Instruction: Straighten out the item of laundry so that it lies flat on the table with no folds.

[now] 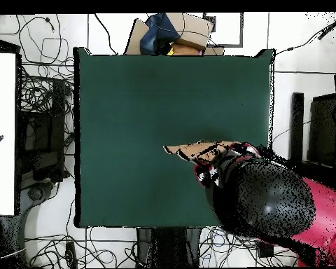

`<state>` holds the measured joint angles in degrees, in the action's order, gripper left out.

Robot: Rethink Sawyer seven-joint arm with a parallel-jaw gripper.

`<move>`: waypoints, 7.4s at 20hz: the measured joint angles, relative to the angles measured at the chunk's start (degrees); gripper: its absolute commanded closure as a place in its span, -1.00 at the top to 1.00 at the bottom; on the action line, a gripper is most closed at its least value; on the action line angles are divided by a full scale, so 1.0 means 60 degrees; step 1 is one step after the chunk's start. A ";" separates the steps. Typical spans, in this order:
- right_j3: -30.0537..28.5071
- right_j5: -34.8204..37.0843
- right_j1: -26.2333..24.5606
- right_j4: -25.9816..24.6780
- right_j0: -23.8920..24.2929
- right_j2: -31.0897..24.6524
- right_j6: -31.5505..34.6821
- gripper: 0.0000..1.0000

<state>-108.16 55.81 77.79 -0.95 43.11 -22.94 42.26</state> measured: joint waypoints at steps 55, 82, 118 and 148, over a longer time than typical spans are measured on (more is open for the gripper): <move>0.4228 0.0514 -0.3381 -0.0966 -0.2403 0.1120 0.0002 -1.00; 0.3620 -0.1571 -0.3059 -0.1107 -0.2911 0.2125 0.0002 -1.00; 0.2723 -0.6970 -0.4301 -0.1168 -0.3910 0.3389 0.0360 -1.00; 0.1738 -0.7972 -0.4712 -0.0516 -0.5426 0.4867 0.0364 -1.00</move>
<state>-97.73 7.98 49.52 -4.05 10.55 6.27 44.44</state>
